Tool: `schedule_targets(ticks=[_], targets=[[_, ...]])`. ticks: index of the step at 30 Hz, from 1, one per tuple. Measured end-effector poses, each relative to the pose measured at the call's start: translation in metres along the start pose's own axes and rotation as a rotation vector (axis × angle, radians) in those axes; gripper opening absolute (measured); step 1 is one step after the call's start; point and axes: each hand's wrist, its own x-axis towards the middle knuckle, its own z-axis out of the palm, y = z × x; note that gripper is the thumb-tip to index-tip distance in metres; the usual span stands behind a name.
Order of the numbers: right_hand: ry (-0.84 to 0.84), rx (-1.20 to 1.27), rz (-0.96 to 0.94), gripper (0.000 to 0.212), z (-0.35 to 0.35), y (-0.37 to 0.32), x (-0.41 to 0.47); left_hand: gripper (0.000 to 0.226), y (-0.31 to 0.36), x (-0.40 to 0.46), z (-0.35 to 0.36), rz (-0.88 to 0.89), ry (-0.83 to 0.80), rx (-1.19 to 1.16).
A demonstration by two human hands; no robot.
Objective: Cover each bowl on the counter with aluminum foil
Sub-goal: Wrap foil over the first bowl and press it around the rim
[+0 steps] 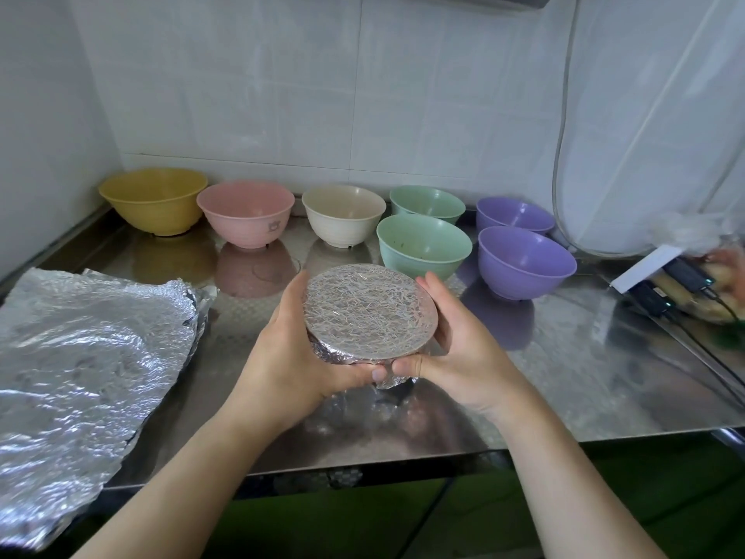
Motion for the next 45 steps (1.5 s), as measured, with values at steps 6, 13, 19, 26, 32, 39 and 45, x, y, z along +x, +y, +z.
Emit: schedule_targets(ticks=[6,13,19,26,32,39,45], targets=[[-0.001,0.129,-0.003,0.141,-0.013,0.000,0.000,0.163,-0.007,0.006,-0.009,0.037,-0.089,-0.018],[0.045,0.053,-0.029,0.147,-0.009,-0.002,-0.001,0.152,-0.003,0.006,0.001,0.054,-0.031,-0.015],[0.107,-0.008,-0.030,0.127,-0.007,0.004,0.000,0.147,0.002,0.006,-0.002,0.016,-0.036,0.018],[0.053,-0.015,-0.006,0.130,-0.018,0.001,-0.008,0.143,-0.009,0.010,-0.016,-0.069,-0.139,-0.036],[-0.034,0.092,0.015,0.135,-0.024,-0.005,0.001,0.160,-0.005,-0.001,-0.012,-0.103,-0.110,-0.085],[0.068,-0.028,-0.016,0.101,-0.010,0.001,-0.013,0.169,0.006,0.000,0.011,-0.098,-0.032,-0.107],[0.001,-0.018,0.021,0.121,-0.030,-0.003,-0.011,0.158,-0.003,0.005,-0.020,-0.132,-0.173,-0.157]])
